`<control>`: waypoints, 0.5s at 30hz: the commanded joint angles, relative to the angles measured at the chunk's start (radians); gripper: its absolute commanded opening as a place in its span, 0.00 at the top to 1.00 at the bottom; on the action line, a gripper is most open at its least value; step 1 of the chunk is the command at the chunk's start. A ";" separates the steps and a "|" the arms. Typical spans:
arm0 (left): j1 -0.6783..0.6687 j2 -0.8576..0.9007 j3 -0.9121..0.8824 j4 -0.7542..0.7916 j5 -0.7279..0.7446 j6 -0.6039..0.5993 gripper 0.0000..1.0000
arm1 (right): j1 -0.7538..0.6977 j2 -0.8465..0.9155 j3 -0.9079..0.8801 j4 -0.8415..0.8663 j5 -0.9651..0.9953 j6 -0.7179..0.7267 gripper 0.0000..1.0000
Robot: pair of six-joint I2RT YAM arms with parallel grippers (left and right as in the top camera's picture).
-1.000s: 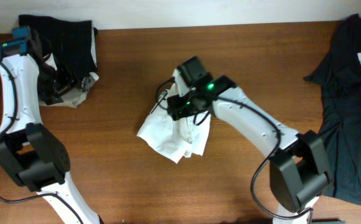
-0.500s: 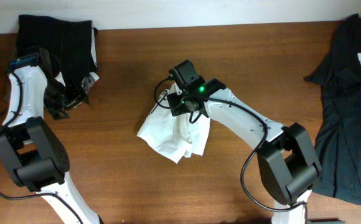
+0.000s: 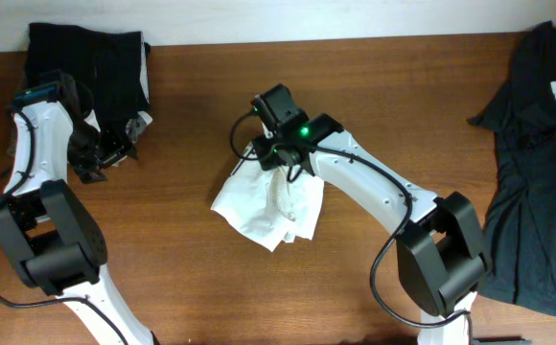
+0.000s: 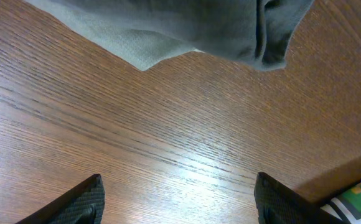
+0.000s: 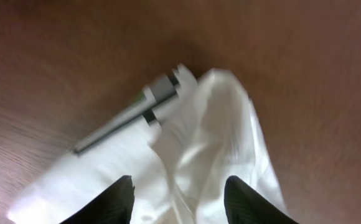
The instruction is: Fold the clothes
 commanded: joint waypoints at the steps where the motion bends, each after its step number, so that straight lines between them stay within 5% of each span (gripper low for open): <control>1: -0.002 -0.029 -0.006 0.006 -0.007 -0.006 0.23 | 0.006 0.011 0.030 -0.012 0.049 -0.031 0.49; 9: -0.002 -0.029 -0.006 0.010 -0.007 -0.006 0.23 | 0.007 0.119 0.030 -0.035 0.038 -0.030 0.50; 15: -0.002 -0.029 -0.006 0.010 -0.007 -0.006 0.23 | 0.005 0.117 0.031 -0.046 0.058 -0.030 0.70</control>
